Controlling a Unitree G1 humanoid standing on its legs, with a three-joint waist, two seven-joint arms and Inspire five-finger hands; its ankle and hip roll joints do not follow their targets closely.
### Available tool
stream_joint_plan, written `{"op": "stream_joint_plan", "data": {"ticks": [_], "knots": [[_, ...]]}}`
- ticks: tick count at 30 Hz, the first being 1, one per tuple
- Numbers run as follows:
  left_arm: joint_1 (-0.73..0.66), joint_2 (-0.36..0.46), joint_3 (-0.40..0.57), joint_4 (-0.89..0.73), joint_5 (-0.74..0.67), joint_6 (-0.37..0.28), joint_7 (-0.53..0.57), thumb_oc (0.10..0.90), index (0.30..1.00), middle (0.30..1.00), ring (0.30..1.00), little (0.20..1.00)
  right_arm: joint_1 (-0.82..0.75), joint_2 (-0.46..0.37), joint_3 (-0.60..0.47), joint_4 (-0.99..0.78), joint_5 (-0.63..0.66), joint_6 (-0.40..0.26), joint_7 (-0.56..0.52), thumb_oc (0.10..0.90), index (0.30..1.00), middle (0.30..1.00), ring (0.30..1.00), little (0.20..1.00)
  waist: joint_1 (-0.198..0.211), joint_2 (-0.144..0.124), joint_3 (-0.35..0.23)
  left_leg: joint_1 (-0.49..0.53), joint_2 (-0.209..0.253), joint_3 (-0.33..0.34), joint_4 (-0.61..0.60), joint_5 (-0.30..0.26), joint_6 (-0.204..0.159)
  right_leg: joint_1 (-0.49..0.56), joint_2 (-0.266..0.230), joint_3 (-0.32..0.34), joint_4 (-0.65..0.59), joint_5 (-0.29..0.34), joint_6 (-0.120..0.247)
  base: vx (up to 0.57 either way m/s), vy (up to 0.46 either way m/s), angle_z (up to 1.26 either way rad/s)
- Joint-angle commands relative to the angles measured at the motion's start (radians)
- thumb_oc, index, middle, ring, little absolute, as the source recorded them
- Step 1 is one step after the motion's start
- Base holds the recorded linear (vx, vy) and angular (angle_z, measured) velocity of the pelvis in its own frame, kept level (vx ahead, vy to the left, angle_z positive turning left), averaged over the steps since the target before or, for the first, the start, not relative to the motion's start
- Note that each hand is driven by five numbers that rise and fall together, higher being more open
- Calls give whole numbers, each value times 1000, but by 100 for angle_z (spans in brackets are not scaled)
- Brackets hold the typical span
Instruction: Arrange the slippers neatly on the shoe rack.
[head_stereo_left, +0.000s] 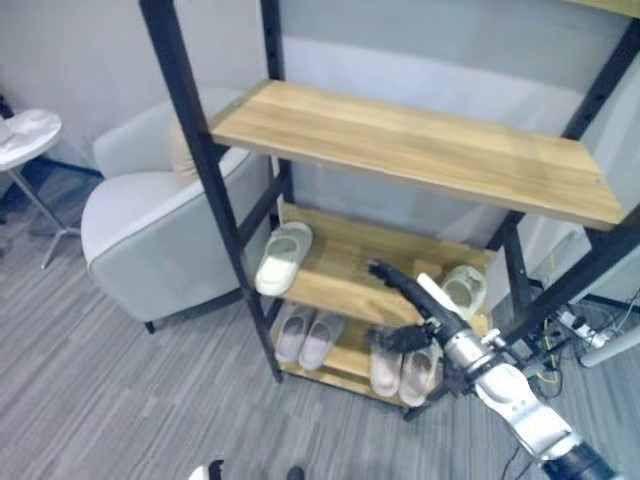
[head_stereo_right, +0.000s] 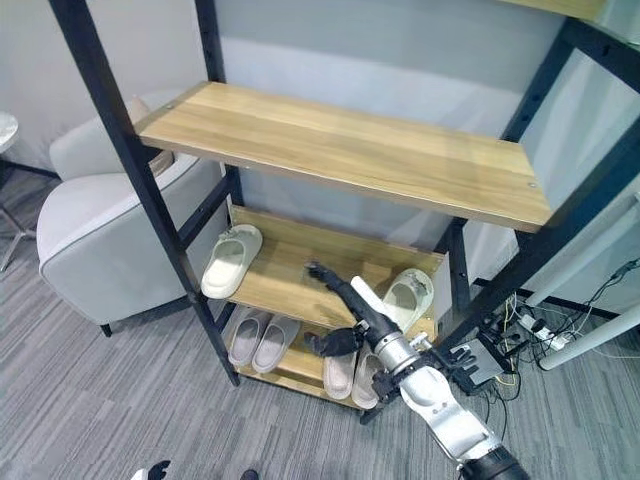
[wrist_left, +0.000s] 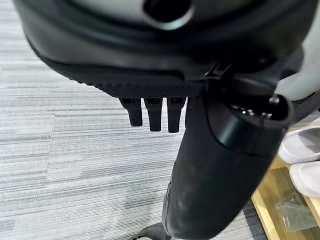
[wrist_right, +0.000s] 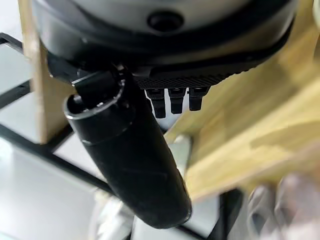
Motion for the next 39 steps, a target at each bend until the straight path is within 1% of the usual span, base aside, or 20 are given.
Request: {"op": "stream_joint_plan", "data": {"ticks": [1, 3, 5, 6, 10, 11, 14, 15, 16, 19, 20, 25, 28, 29, 30, 32, 33, 36, 37, 39], "knots": [[-46, -3, -53, 31, -42, -6, 31, 800, 900, 900, 900, 900, -168, 26, -59, 18, 16, -54, -113, 800, 900, 900, 900, 900, 62, 9, -7, 38, 20, 24, -6, -71, -15, -17, -2, 41, -1, -16, 63, 0, 0, 0], [-42, -3, -57, 23, -41, -8, 29, 800, 900, 900, 900, 900, -174, 22, -65, 37, 1, -48, -123, 800, 900, 900, 900, 900, 66, 8, -4, 35, 18, 19, -6, -71, -14, -18, -2, 40, -1, -16, 63, -1, 12, 2], [-33, 3, -67, 2, -48, -15, 26, 800, 900, 900, 900, 900, -207, -2, -92, 88, -43, -27, -165, 800, 900, 900, 900, 900, 76, 2, 7, 17, 11, 4, -6, -69, -9, -32, -2, 39, -1, -14, 62, -12, 42, 4], [-33, 3, -67, 2, -48, -15, 26, 800, 900, 900, 900, 900, -208, -2, -92, 88, -44, -27, -165, 800, 900, 900, 900, 900, 76, 2, 7, 16, 11, 4, -6, -68, -9, -33, -2, 38, -1, -14, 62, -21, 43, 7], [-26, 14, -78, -46, -57, -19, 27, 800, 900, 900, 900, 900, -262, -69, -129, 153, -149, 40, -217, 800, 900, 900, 900, 900, 81, -3, 22, -19, 2, -14, -6, -59, -1, -68, -3, 40, -1, -5, 62, -41, 40, 14], [-26, 14, -78, -46, -57, -18, 27, 800, 900, 900, 900, 900, -263, -69, -129, 153, -149, 41, -217, 800, 900, 900, 900, 900, 81, -3, 22, -20, 2, -14, -6, -59, -1, -69, -3, 40, -1, -5, 62, -18, 26, 5], [-34, 19, -80, -63, -66, -21, 28, 800, 900, 900, 900, 900, -300, -94, -156, 168, -210, 72, -254, 800, 900, 900, 900, 900, 80, -5, 26, -34, -6, -20, -6, -58, 4, -80, -5, 39, -1, -1, 62, -16, 30, 4], [-36, 20, -86, -71, -70, -21, 32, 800, 900, 900, 900, 900, -327, -99, -171, 193, -225, 97, -272, 800, 900, 900, 900, 900, 80, -7, 26, -39, -10, -23, -6, -57, 7, -84, -6, 42, -1, 1, 61, 0, 0, 0], [-37, 20, -86, -71, -70, -21, 32, 800, 900, 900, 900, 900, -328, -99, -170, 193, -226, 98, -272, 800, 900, 900, 900, 900, 80, -7, 26, -40, -10, -23, -6, -57, 7, -84, -6, 42, -1, 1, 61, -4, 31, -2], [-43, 17, -95, -77, -77, -17, 36, 800, 900, 900, 900, 900, -377, -112, -186, 220, -254, 133, -289, 800, 900, 900, 900, 900, 75, -8, 26, -40, -16, -24, -6, -60, 12, -87, -10, 46, -1, 6, 62, 1, 25, -1], [-44, 17, -95, -77, -77, -17, 36, 800, 900, 900, 900, 900, -377, -112, -186, 220, -254, 133, -289, 800, 900, 900, 900, 900, 75, -8, 26, -40, -16, -24, -6, -60, 12, -87, -10, 46, -1, 6, 62, 14, 31, -1], [-46, 13, -105, -80, -83, -19, 32, 800, 900, 900, 900, 900, -434, -152, -170, 274, -269, 156, -251, 800, 900, 900, 900, 900, 69, -11, 23, -39, -21, -24, -6, -64, 15, -87, -16, 49, -1, 9, 63, 4, 7, 0], [-42, 9, -106, -68, -88, -19, 19, 800, 900, 900, 900, 900, -469, -192, -149, 308, -285, 170, -209, 800, 900, 900, 900, 900, 65, -15, 18, -40, -24, -23, -6, -65, 16, -89, -19, 49, -1, 12, 64, 0, 0, 0], [-40, 8, -104, -60, -92, -20, 11, 800, 900, 900, 900, 900, -489, -228, -136, 334, -297, 170, -181, 800, 900, 900, 900, 900, 64, -17, 16, -42, -26, -23, -6, -65, 16, -93, -19, 50, -1, 12, 65, 0, 0, 0], [-40, 7, -103, -59, -92, -20, 11, 800, 900, 900, 900, 900, -491, -229, -134, 335, -297, 169, -181, 800, 900, 900, 900, 900, 63, -16, 16, -43, -26, -23, -6, -65, 16, -93, -19, 50, -1, 12, 65, 0, 0, 0], [-42, 8, -96, -41, -104, -18, -1, 800, 900, 900, 900, 900, -521, -269, -113, 353, -305, 173, -141, 800, 900, 900, 900, 900, 59, -18, 12, -45, -27, -22, -6, -64, 16, -96, -20, 51, -1, 13, 66, 0, 0, 0], [-43, 7, -96, -41, -104, -18, -1, 800, 900, 900, 900, 900, -522, -269, -113, 353, -305, 173, -141, 800, 900, 900, 900, 900, 59, -17, 12, -45, -27, -23, -6, -64, 16, -96, -20, 51, -1, 13, 66, 0, 0, 0], [-47, 7, -87, -14, -120, -15, -16, 800, 900, 900, 900, 900, -554, -315, -90, 380, -299, 171, -90, 800, 900, 900, 900, 900, 54, -21, 6, -47, -29, -25, -6, -65, 16, -96, -21, 49, -1, 13, 66, 0, 0, 0], [-47, 7, -87, -14, -120, -15, -16, 800, 900, 900, 900, 900, -556, -315, -89, 381, -299, 171, -90, 800, 900, 900, 900, 900, 54, -21, 6, -47, -29, -25, -6, -65, 16, -96, -21, 49, -1, 13, 66, 0, 0, 0], [-49, 5, -83, 2, -134, -15, -27, 800, 900, 900, 900, 900, -556, -333, -89, 384, -236, 158, -48, 800, 900, 900, 900, 900, 50, -23, 3, -46, -29, -27, -6, -64, 16, -95, -22, 48, -1, 13, 66, 0, 0, 0]]}}
